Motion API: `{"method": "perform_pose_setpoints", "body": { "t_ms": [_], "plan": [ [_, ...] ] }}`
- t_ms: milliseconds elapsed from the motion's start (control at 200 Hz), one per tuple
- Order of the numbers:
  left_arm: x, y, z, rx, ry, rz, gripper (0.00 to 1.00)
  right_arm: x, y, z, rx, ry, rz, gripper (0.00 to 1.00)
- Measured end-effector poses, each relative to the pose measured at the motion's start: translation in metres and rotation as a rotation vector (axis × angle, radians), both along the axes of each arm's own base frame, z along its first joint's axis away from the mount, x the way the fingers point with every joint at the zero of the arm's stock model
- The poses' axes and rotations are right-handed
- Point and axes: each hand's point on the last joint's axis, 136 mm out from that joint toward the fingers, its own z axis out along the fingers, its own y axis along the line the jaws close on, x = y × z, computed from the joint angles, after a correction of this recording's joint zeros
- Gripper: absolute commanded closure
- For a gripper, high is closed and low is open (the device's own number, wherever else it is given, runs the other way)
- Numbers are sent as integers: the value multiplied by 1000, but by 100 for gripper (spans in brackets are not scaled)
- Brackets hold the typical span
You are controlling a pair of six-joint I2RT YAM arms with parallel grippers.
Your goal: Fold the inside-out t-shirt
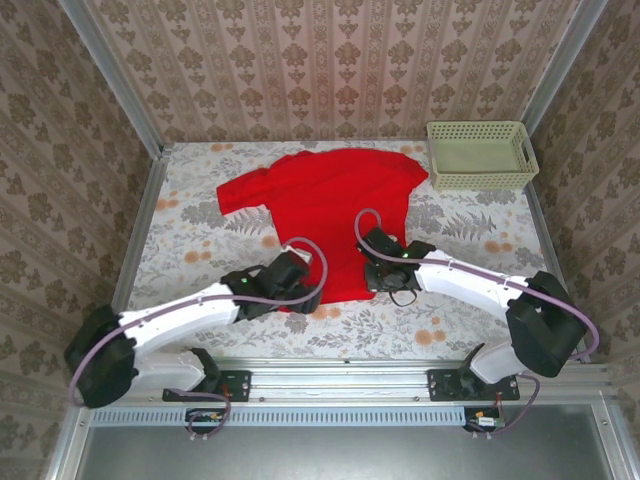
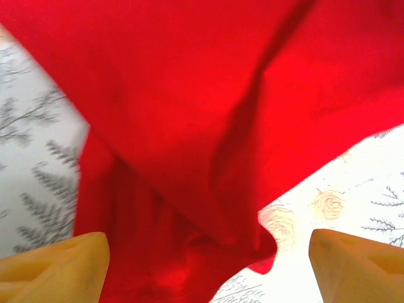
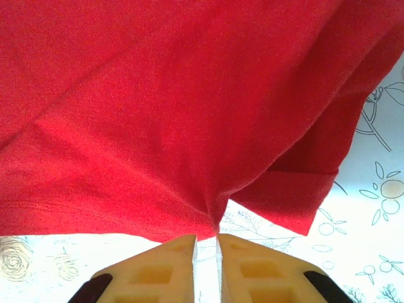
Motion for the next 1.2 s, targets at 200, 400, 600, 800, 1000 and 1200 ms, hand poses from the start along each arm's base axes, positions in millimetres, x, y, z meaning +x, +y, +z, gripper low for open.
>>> {"method": "perform_pose_setpoints", "body": {
  "t_ms": [200, 400, 600, 800, 1000, 1200],
  "plan": [
    [-10, -30, -21, 159, 32, -145, 21, -3, -9, 7, -2, -30, -16, 64],
    [-16, -19, -43, 280, 70, -174, 40, -5, -20, 17, -6, -76, -47, 57],
    [-17, -9, -53, 335, 94, -167, 69, -5, -27, 24, -13, -109, -63, 55],
    [-14, -10, -48, 332, 84, -158, 94, -7, -30, 20, -20, -107, -65, 54],
    [-4, -15, -10, 214, 14, -125, 100, -14, -28, 8, 14, -106, -49, 52],
    [20, -14, 56, -32, -107, -34, 100, -19, -1, 6, 103, -145, 23, 47]
  ]
}}
